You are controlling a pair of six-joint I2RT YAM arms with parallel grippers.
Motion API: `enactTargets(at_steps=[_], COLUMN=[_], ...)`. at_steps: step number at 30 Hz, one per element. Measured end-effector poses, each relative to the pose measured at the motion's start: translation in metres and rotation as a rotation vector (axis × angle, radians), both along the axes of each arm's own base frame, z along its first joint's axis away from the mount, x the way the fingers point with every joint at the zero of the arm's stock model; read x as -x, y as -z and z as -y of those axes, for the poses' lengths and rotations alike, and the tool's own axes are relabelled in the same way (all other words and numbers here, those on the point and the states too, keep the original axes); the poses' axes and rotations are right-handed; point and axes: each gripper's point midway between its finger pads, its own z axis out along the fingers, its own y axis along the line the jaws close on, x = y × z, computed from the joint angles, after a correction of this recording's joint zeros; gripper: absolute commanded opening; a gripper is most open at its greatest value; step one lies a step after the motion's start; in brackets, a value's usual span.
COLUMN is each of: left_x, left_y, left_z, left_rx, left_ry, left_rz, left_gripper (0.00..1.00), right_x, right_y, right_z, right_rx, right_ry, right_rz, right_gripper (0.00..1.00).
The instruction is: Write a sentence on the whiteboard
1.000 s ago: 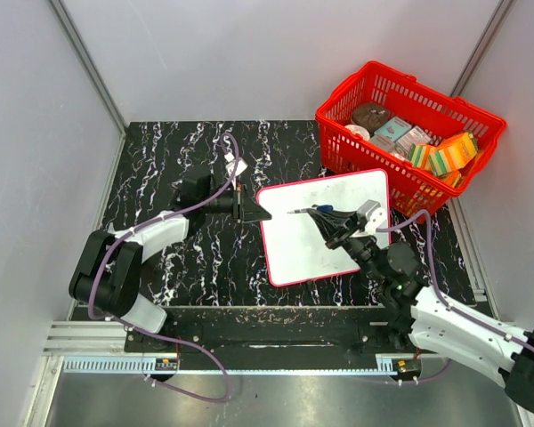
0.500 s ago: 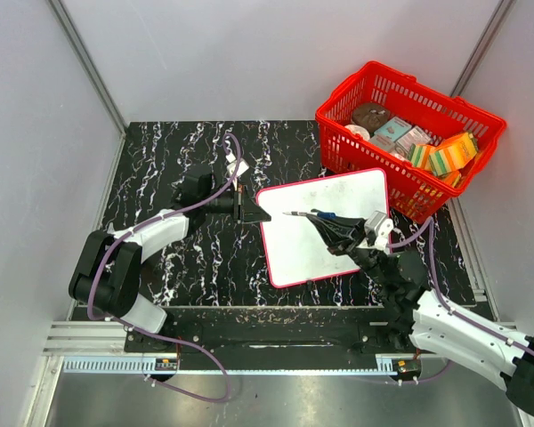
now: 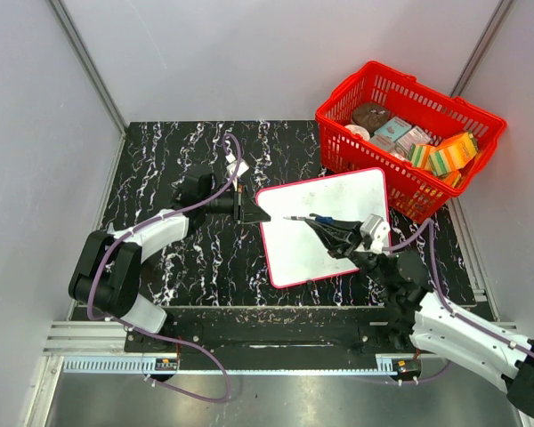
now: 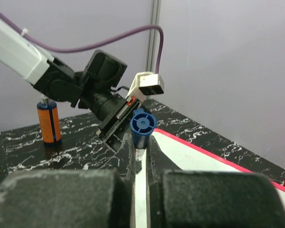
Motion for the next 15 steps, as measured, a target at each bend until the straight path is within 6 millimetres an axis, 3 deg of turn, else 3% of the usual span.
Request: enactTargets(at_steps=[7,15], left_x=[-0.001,-0.001], left_y=[0.002,0.002], left_z=[-0.001,-0.001], left_rx=[-0.007,-0.009], left_ry=[-0.004,-0.005], left_rz=[0.006,0.007], left_gripper=[0.0,0.0], right_x=[-0.009,-0.014], right_y=[0.03,0.038], right_z=[-0.017,-0.022], right_rx=[0.093,0.119], right_ry=[-0.025,-0.023], right_rz=[-0.055,-0.065], right_gripper=[0.0,0.0])
